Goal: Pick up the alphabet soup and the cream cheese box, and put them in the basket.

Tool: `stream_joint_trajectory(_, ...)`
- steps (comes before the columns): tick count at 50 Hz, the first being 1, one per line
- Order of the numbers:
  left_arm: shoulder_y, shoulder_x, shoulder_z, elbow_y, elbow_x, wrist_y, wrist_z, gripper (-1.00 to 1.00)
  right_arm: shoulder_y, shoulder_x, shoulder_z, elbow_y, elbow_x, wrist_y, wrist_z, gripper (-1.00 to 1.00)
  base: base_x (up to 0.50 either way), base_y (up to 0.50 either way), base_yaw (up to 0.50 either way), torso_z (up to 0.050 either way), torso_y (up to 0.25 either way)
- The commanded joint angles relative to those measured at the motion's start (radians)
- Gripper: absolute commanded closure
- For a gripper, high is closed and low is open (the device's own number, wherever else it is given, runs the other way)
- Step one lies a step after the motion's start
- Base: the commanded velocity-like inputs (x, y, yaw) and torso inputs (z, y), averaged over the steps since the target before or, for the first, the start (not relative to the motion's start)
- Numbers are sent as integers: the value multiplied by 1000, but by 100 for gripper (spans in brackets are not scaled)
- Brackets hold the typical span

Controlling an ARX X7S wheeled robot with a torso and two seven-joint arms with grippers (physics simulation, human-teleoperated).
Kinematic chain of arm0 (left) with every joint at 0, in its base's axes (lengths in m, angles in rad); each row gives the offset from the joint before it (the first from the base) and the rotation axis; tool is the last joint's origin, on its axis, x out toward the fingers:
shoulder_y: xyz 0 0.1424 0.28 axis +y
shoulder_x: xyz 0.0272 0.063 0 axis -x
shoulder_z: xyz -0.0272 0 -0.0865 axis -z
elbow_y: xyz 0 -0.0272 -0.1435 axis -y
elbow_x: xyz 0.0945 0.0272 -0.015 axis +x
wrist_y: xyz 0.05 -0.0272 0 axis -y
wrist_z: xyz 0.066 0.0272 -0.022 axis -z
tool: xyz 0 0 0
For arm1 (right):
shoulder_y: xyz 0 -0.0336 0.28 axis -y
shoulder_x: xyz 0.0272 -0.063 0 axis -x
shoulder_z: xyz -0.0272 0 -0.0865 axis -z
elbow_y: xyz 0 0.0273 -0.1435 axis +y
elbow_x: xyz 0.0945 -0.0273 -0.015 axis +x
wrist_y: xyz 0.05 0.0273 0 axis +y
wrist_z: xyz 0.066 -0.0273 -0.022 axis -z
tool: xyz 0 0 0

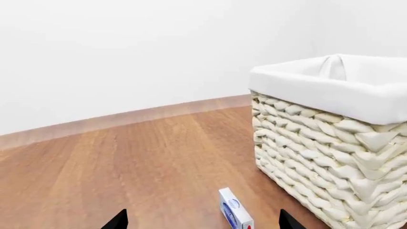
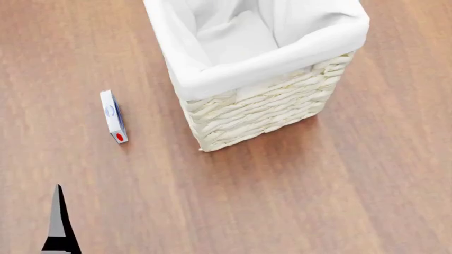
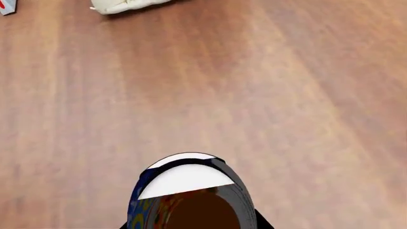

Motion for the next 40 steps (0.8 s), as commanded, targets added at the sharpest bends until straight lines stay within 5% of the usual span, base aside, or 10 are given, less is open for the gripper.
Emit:
stream_joint_trajectory(1,-2,-1,3,1,0,-3,-2,-100,0,-1,-16,19,-5,2,-24,100,1,3,0,0,0)
stream_joint_trajectory(25,4,-5,10,-7,4,12,-7,-100,47,62,-5,-224,-208,-71,73,100,0,0,0,0,0)
stream_joint_trajectory(40,-5,-7,16,3,3,0,-7,-100,362,40,-43,-372,-303,-46,61,100,0,0,0,0,0)
